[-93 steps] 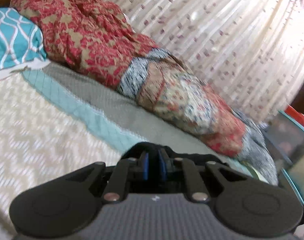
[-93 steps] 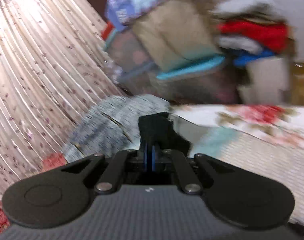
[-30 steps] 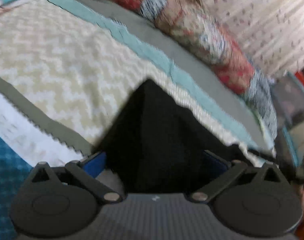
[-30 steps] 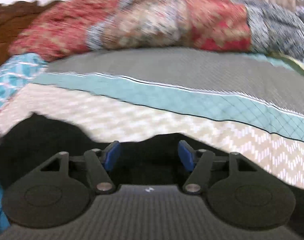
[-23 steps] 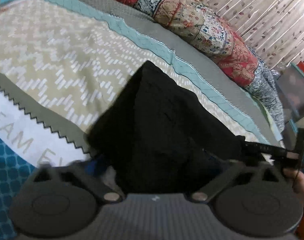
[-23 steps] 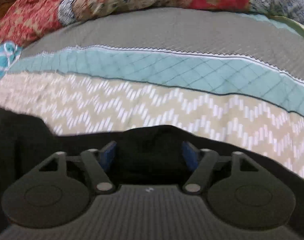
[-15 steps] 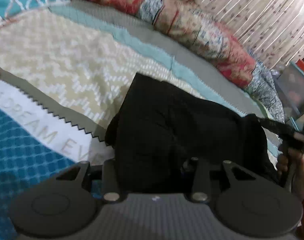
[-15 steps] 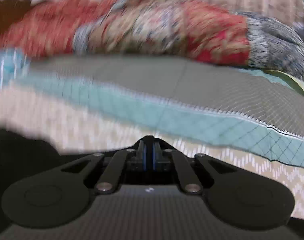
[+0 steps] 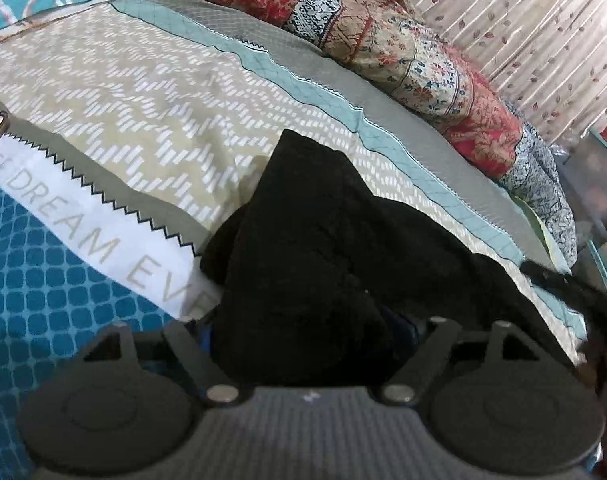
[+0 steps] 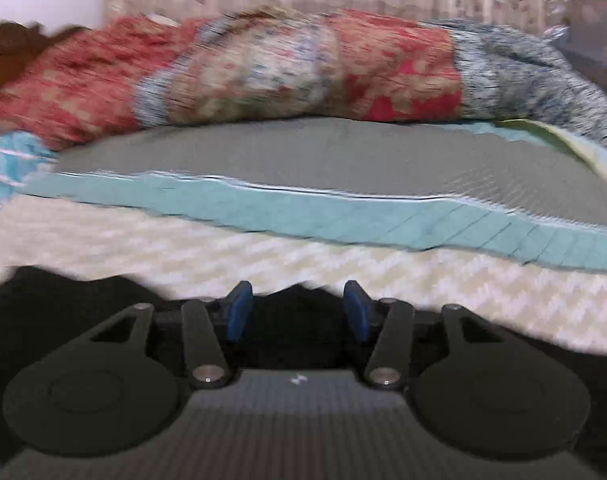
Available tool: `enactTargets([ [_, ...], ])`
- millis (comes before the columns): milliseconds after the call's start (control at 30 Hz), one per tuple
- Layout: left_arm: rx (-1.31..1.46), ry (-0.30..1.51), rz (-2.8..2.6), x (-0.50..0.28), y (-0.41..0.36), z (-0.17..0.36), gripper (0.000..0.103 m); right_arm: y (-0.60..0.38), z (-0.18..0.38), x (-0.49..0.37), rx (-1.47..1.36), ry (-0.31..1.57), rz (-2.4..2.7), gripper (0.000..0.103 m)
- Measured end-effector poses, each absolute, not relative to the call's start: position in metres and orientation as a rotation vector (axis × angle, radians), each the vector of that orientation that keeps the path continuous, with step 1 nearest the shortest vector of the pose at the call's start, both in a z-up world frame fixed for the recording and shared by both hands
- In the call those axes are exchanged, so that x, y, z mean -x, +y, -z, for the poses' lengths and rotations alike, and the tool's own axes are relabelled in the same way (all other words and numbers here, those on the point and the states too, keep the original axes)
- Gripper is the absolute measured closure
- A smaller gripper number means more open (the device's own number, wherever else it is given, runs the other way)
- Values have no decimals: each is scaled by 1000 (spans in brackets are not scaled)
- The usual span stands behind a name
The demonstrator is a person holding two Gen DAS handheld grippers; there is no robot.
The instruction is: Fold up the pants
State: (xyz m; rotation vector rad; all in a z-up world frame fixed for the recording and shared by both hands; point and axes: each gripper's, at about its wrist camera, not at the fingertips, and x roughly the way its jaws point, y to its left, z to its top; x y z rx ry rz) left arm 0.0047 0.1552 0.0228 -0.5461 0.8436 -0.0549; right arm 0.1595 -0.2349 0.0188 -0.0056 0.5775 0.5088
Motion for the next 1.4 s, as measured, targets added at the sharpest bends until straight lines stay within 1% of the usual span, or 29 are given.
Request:
enactTargets([
  [33,546,846,55,-5,155,-22,21,-235,-21,-146,-5,583,-560,50],
  [100,546,850,51,-7,154,-22,20,-228,-18,-121,-44,610,-661,54],
  [167,544,851,47,-8,153,-22,20,-217,-9,-99,-77,640,-755,60],
  [267,543,854,44,-9,153,-20,20,-194,9,-83,-50,710,-834,61],
  [367,540,858,41,-10,153,-19,20,-169,43,-82,-12,844,-796,61],
  [400,540,860,41,-11,154,-19,20,-169,46,-83,-39,824,-785,61],
  [500,531,850,32,-8,155,-25,20,-167,30,-85,-27,816,-782,61],
  [633,499,825,26,2,155,-35,16,-182,15,-72,-36,754,-777,61],
  [767,505,824,28,6,154,-36,12,-200,16,-60,-73,754,-741,61],
  [800,509,829,35,5,154,-36,9,-202,18,-56,-90,760,-730,60],
  [833,517,836,43,3,155,-35,4,-208,19,-53,-106,763,-721,60],
  [900,545,840,51,-1,158,-34,0,-214,20,-49,-126,765,-707,60],
  [1033,621,880,82,-13,163,-25,0,-208,12,-46,-98,737,-717,60],
  [1200,636,873,107,-15,163,-22,0,-177,4,-65,-82,714,-779,61],
  [1233,636,873,112,-15,161,-21,0,-169,4,-71,-84,715,-788,64],
  [1267,633,872,115,-15,160,-21,0,-158,5,-78,-87,722,-803,70],
  [1333,620,869,116,-15,159,-20,0,-140,10,-90,-103,741,-833,76],
  [1367,609,869,116,-16,157,-20,2,-131,14,-96,-115,758,-848,76],
  [1400,592,871,113,-17,155,-19,10,-124,18,-100,-124,778,-856,77],
])
